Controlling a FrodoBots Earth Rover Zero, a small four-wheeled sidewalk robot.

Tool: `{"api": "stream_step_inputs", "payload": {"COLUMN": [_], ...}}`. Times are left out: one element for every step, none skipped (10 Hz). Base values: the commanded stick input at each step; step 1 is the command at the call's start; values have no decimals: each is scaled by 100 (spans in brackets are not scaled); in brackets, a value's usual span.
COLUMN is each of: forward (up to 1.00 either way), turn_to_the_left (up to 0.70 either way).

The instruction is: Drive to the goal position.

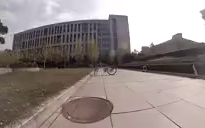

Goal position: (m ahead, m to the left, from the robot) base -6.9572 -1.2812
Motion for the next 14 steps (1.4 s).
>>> {"api": "stream_step_inputs", "payload": {"forward": [0,0,0,0,1,3,9,59,70,70,70,70,70,70], "turn_to_the_left": [0,0,0,0,0,0,0,0,-8,-30,-30,-31,-32,-33]}}
